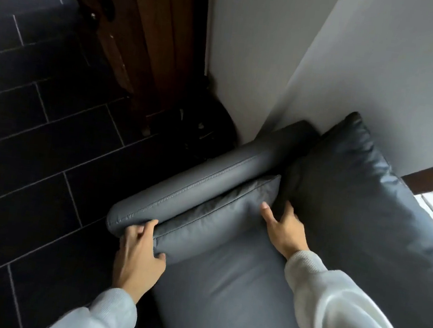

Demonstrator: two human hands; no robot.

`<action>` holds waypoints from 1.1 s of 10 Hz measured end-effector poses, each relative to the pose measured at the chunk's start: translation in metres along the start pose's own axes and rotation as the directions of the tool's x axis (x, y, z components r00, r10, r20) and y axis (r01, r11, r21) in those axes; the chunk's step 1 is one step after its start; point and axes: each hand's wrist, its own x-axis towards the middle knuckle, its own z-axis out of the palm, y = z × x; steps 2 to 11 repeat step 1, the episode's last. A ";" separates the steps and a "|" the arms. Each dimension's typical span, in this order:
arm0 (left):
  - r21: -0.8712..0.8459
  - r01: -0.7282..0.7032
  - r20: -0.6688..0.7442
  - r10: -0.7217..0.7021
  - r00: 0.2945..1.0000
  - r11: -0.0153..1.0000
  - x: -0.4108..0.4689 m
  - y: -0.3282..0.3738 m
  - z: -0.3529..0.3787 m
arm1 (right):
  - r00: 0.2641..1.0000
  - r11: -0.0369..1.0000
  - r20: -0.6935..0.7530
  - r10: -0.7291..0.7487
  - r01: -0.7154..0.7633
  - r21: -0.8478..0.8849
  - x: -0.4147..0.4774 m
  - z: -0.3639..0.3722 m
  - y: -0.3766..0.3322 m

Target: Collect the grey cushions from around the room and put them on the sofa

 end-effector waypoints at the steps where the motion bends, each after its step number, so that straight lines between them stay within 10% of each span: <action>1: 0.102 -0.208 0.037 0.205 0.978 0.973 0.003 0.042 -0.022 | 0.994 0.995 -0.105 -0.043 0.033 -0.094 -0.035 -0.029 0.003; 11: 0.102 -0.208 0.037 0.205 0.978 0.973 0.003 0.042 -0.022 | 0.994 0.995 -0.105 -0.043 0.033 -0.094 -0.035 -0.029 0.003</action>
